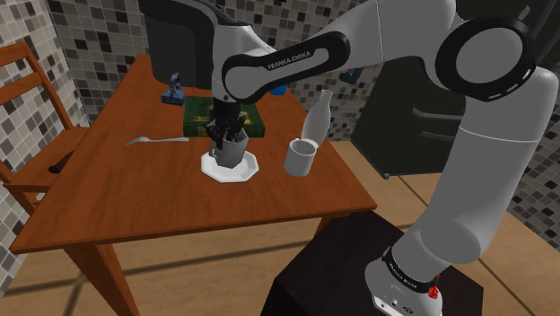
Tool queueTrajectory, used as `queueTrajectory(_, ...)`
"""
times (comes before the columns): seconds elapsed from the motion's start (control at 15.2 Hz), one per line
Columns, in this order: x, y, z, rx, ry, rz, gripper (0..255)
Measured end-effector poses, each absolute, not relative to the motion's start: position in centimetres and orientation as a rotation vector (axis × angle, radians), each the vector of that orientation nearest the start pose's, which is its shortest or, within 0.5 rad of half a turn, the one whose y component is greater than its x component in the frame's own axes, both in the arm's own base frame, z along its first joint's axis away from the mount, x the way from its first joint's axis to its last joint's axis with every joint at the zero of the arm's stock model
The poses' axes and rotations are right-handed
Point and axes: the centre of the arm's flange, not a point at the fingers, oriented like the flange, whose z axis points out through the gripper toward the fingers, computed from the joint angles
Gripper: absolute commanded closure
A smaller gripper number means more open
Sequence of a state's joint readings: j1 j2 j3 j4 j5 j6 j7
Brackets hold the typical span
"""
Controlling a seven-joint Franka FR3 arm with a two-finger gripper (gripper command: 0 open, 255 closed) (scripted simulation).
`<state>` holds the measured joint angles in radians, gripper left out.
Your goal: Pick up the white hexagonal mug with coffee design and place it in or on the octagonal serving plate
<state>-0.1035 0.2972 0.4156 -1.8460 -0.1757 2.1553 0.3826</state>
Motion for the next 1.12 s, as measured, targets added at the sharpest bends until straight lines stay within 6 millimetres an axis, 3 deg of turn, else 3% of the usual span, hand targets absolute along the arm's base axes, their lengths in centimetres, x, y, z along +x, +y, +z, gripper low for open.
queueTrajectory(0.4, 60.4, 17.1, 38.1, -3.155, -0.008, -0.077, 0)
queueTrajectory(0.73, 60.1, 17.1, 42.6, -3.155, -0.008, -0.079, 0)
queueTrajectory(1.12, 60.2, 17.1, 43.0, -3.155, -0.008, -0.077, 0)
